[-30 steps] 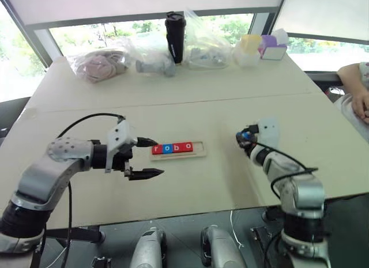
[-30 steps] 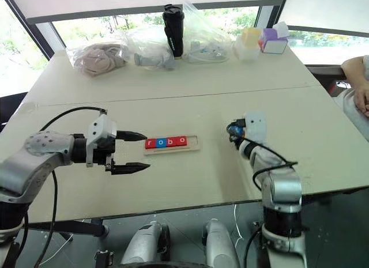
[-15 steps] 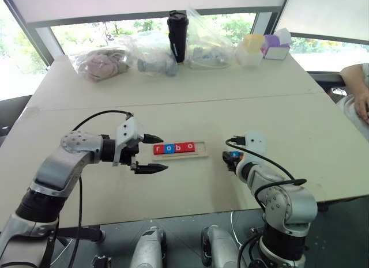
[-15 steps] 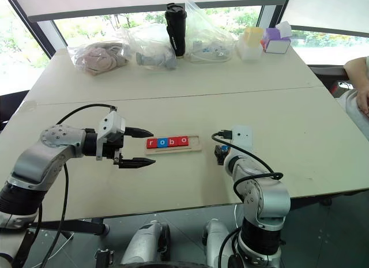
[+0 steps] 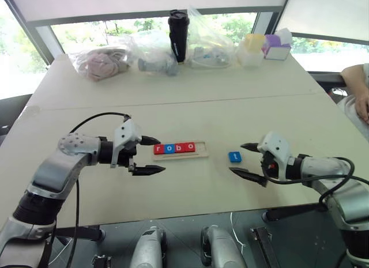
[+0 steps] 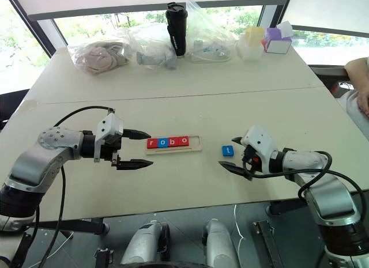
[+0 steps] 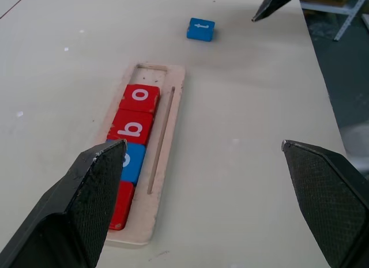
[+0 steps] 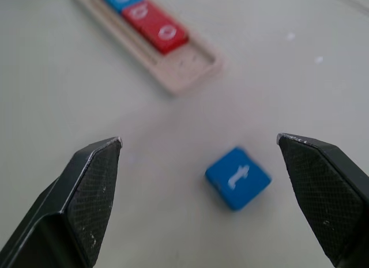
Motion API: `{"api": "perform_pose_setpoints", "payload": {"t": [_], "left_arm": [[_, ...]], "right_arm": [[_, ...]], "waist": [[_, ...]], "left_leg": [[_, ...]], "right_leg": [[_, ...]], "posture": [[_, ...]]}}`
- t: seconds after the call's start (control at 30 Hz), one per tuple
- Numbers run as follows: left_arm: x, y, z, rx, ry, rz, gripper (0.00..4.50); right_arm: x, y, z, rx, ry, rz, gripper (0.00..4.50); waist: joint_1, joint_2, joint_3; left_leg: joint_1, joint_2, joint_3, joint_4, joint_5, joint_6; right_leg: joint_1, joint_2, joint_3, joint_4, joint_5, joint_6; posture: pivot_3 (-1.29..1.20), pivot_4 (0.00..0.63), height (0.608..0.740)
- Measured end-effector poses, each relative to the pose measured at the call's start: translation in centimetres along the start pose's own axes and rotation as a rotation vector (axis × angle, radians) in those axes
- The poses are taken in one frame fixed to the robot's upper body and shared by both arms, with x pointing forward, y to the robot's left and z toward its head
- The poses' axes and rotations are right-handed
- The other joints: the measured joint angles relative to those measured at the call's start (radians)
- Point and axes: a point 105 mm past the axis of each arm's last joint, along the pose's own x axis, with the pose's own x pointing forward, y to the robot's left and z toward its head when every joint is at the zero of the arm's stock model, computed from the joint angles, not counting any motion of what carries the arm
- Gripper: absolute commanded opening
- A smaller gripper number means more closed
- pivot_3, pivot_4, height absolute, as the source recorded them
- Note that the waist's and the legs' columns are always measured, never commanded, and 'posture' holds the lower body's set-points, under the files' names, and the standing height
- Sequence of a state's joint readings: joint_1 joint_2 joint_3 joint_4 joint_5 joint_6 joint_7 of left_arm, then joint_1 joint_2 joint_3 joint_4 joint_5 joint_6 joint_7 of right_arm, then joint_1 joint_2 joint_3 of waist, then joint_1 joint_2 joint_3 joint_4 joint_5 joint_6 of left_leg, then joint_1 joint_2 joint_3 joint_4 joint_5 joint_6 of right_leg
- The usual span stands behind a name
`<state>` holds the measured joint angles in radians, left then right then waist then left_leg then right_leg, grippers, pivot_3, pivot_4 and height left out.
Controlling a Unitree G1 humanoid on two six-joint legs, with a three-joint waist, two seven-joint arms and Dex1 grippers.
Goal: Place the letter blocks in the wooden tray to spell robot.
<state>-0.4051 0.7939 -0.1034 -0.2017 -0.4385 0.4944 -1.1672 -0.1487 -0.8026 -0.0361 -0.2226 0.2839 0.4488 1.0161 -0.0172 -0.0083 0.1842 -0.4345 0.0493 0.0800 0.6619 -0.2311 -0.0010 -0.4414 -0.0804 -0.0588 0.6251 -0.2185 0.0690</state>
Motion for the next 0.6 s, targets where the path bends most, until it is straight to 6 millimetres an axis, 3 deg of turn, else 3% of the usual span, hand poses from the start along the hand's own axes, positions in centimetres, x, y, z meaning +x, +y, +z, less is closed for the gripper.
{"api": "perform_pose_setpoints", "payload": {"t": [0.2, 0.37, 0.47, 0.6], "left_arm": [[-0.4, 0.0, -0.4, 0.005, 0.03, 0.024, 4.5], [-0.6, -0.3, -0.7, -0.011, 0.044, 0.041, 4.5], [-0.9, -0.3, -0.6, -0.007, 0.041, 0.057, 4.5], [-1.0, -0.4, -0.7, -0.012, 0.046, 0.062, 4.5]], "right_arm": [[1.1, -4.0, -2.3, -0.084, 0.057, 0.035, 4.48], [2.3, -4.7, -1.9, -0.128, 0.028, 0.082, 4.48], [2.5, -4.8, -2.1, -0.125, 0.021, 0.109, 3.59], [2.8, -4.2, -2.3, -0.121, 0.019, 0.162, 1.61]], "waist": [[0.003, -0.003, 0.003], [0.004, -0.003, 0.003], [0.004, -0.003, 0.003], [0.004, -0.004, 0.003]], "left_leg": [[0.001, 0.0, 0.0, 0.002, 0.0, 0.0], [0.001, 0.0, 0.001, 0.001, 0.0, 0.0], [0.002, 0.0, 0.001, 0.002, 0.0, 0.0], [0.008, 0.0, 0.001, 0.002, 0.0, 0.0]], "right_leg": [[0.0, 0.0, 0.0, 0.003, 0.001, -0.001], [0.0, 0.0, 0.0, 0.003, 0.002, -0.003], [0.001, 0.0, 0.0, 0.004, 0.002, -0.003], [0.006, 0.0, 0.0, 0.004, 0.0, 0.0]], "posture": [[0.0, 0.15, 0.74], [0.0, 0.15, 0.74], [0.0, 0.15, 0.74], [0.0, 0.15, 0.74]]}}
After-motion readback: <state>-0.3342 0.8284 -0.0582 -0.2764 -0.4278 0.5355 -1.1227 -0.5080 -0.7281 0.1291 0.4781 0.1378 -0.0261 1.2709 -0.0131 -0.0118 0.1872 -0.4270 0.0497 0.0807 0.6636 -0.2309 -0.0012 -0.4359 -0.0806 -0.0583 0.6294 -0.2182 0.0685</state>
